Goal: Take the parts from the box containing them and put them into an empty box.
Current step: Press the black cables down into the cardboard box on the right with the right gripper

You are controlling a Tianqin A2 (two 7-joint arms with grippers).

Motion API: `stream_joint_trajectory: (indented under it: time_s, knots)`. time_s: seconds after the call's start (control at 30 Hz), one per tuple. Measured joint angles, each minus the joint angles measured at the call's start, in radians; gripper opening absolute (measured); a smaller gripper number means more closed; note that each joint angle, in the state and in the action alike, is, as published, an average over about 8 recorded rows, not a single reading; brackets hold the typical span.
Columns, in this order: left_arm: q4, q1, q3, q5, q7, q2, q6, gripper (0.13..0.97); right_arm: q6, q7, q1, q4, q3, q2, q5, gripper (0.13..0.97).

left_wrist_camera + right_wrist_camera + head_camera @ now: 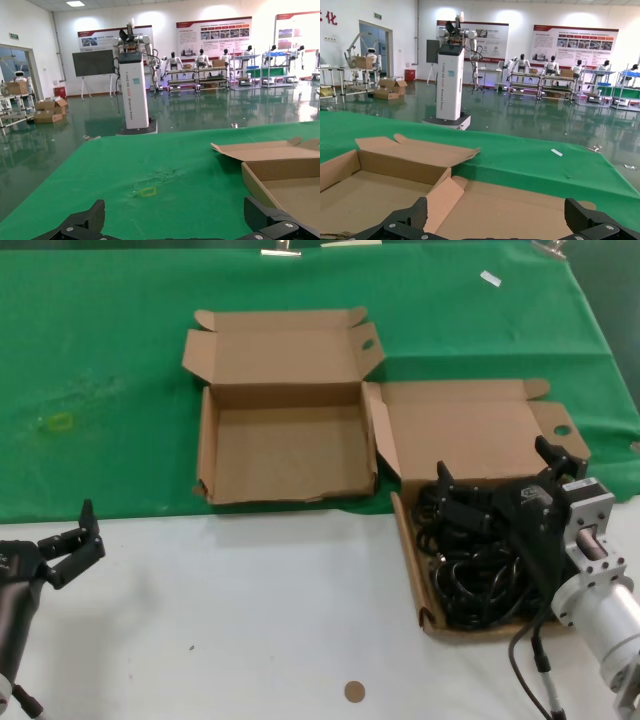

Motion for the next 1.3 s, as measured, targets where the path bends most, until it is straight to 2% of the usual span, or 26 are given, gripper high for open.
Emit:
stream_joint_trajectory:
  time_s: [1.07, 1.3]
  knots:
    - [0.0, 0.0, 0.0, 0.0, 0.0, 0.0, 0.0, 0.964, 0.0, 0.0, 0.0, 0.0, 0.0, 0.0, 0.0, 0.966]
    - [0.0, 0.0, 0.0, 0.0, 0.0, 0.0, 0.0, 0.918, 0.002, -0.001, 0.0, 0.0, 0.0, 0.001, -0.001, 0.966]
